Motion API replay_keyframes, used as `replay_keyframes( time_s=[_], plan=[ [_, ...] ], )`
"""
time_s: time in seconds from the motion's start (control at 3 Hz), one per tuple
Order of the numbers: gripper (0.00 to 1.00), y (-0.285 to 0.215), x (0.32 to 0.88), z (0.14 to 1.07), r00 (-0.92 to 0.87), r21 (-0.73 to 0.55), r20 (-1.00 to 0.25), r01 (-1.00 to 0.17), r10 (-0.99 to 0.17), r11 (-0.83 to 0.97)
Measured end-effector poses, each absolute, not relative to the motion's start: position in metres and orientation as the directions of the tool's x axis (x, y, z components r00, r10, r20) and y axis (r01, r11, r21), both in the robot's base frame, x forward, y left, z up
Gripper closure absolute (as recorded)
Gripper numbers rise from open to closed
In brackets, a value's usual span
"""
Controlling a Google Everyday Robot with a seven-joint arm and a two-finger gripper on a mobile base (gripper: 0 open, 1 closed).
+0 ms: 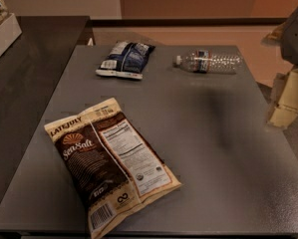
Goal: Place water bottle upright
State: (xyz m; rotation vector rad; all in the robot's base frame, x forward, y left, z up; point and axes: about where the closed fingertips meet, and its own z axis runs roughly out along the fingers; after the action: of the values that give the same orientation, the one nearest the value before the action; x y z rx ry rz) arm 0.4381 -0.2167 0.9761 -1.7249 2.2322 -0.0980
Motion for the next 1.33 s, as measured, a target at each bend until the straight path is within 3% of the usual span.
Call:
replay_keyframes(
  time_s=[0.67, 1.33],
  plan=[
    [0.0, -0.214, 0.455, 0.967, -0.211, -0.25, -0.231, -0.93, -0.95, 0.268],
    [0.0, -0.211, 0.539, 0.927, -0.137, -0.284, -0.252, -0.936, -0.958, 0.209]
  ],
)
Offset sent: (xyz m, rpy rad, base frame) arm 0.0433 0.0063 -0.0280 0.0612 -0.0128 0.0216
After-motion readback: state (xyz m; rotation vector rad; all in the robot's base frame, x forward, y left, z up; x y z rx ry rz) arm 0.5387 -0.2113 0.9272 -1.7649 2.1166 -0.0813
